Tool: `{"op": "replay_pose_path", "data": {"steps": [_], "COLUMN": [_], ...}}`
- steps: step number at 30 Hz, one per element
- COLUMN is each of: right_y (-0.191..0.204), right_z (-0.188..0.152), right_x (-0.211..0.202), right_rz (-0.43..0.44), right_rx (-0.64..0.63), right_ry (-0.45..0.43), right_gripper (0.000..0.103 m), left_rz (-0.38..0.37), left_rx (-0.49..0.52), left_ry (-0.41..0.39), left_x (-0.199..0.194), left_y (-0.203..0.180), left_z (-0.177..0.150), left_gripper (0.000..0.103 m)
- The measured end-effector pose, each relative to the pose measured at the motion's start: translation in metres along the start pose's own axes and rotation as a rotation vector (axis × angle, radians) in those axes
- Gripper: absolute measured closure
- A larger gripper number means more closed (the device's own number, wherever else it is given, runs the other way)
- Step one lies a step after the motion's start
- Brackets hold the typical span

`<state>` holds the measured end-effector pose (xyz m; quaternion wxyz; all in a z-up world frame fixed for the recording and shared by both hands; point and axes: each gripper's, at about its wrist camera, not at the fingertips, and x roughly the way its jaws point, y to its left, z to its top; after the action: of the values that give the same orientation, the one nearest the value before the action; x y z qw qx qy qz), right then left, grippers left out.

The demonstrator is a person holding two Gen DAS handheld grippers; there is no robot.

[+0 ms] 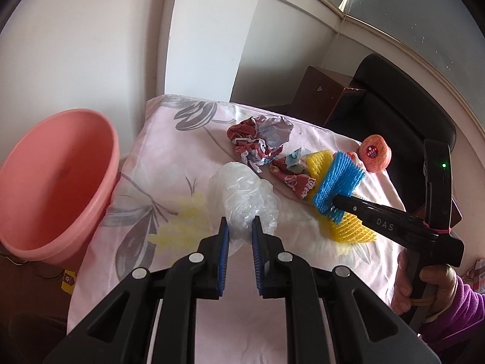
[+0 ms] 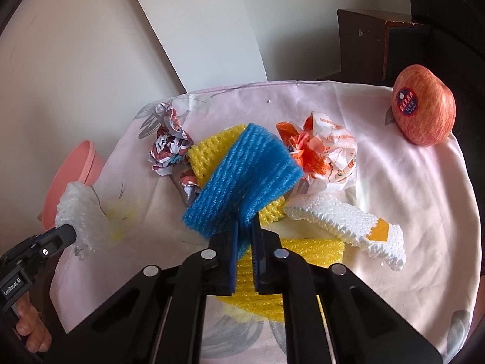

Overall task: Collect trash
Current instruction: 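Grasp the white plastic bag with the left tool while the right tool grasps the blue foam net, then carry bag and blue net over the basin and open both tools to drop them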

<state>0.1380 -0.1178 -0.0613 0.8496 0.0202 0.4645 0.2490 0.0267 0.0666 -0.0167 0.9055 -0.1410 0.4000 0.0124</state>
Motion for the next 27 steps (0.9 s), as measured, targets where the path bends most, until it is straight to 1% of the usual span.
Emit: {"op": "replay_pose_path", "data": {"steps": [6,9,14,20,24,27], "right_y": [0.036,0.057,0.094,0.133,0.157,0.181], "right_z": [0.006,0.014,0.027,0.040,0.050,0.054], "right_x": [-0.019,-0.026,-0.027,-0.025,-0.016,-0.011], "right_rz": [0.020,0.062,0.130,0.199,0.257,0.288], "right_rx": [-0.064,-0.086,-0.159,-0.242,-0.270,-0.319], "right_ry": [-0.083,-0.130,-0.151,-0.163,-0.143,-0.138], "right_gripper": [0.096,0.096,0.096,0.096,0.096,0.096], "left_rz": [-0.009,-0.002,0.036,0.140,0.229,0.281], "left_rx": [-0.016,-0.004,-0.018,-0.068,-0.106,-0.135], "left_ry": [-0.033,-0.066,-0.140,-0.213,-0.242,-0.255], "left_x": [-0.013,-0.021,-0.040,-0.067,-0.080,-0.088], "left_y": [0.018,0.024,0.040,0.071,0.093,0.109], "left_z": [0.006,0.013,0.022,0.026,0.025,0.022], "left_gripper": [0.090,0.090,0.090,0.090,0.090,0.090]}}
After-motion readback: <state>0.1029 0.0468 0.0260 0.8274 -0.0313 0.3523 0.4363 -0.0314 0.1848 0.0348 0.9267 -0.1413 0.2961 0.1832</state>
